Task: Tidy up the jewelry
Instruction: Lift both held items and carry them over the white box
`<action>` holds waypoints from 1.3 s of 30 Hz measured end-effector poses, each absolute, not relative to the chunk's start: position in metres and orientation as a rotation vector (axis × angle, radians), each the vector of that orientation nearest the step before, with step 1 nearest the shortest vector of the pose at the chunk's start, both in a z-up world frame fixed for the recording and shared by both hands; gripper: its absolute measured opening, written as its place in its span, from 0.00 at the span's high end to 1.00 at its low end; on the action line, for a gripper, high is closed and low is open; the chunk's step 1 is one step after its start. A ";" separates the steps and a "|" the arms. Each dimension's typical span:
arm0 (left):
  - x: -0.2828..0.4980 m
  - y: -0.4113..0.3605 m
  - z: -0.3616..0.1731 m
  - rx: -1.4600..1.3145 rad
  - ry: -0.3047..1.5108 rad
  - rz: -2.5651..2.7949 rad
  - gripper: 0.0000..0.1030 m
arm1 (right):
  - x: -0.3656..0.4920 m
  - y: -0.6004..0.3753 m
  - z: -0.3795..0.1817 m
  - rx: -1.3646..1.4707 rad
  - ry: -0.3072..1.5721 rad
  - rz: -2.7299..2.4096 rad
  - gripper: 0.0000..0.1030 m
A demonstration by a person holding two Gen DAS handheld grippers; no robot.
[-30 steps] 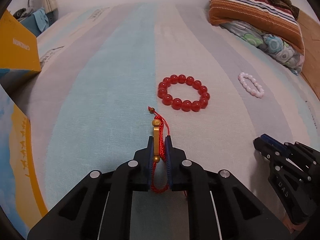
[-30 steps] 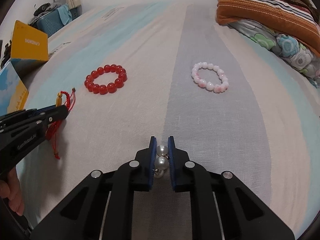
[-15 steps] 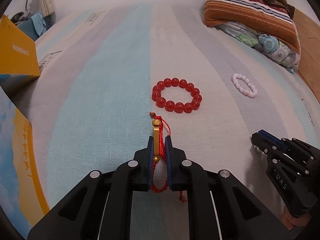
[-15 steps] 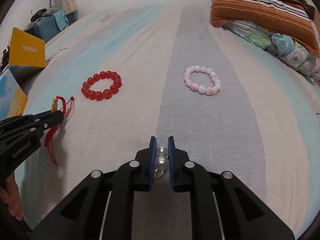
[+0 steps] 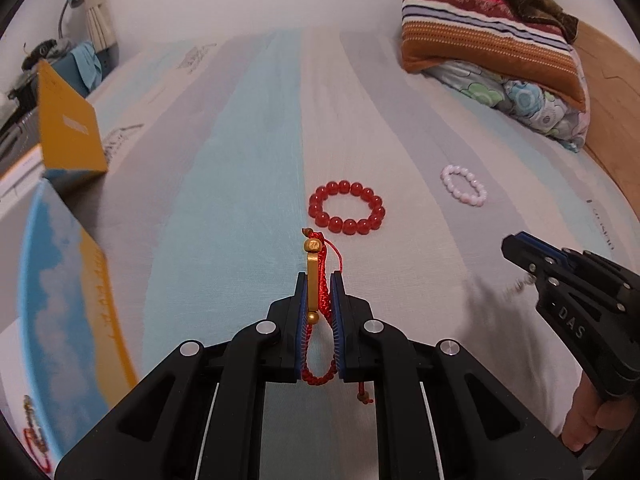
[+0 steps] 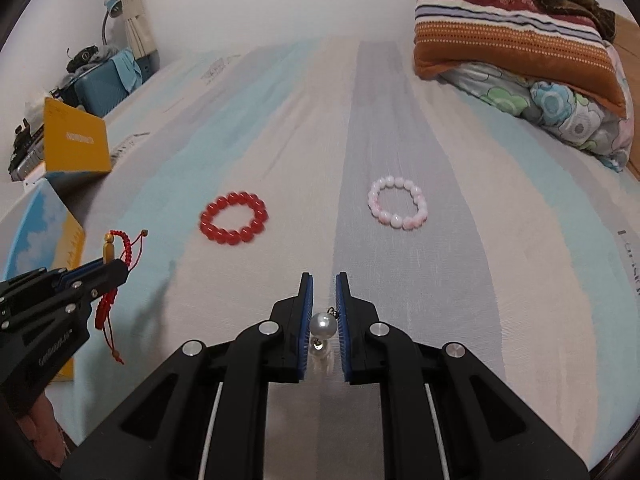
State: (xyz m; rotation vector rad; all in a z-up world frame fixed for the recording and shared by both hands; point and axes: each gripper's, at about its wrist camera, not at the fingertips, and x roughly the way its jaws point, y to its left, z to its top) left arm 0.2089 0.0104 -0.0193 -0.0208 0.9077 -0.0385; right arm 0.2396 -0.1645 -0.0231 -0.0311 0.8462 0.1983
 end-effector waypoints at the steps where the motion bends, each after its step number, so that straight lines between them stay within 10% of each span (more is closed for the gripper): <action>1: 0.204 0.011 -0.013 -0.018 0.900 -0.037 0.90 | 0.238 -0.163 -0.019 -0.033 0.842 0.201 0.89; 39: 0.053 0.189 0.081 -0.111 0.727 0.180 0.90 | 0.123 0.059 0.106 -0.131 0.645 0.490 0.89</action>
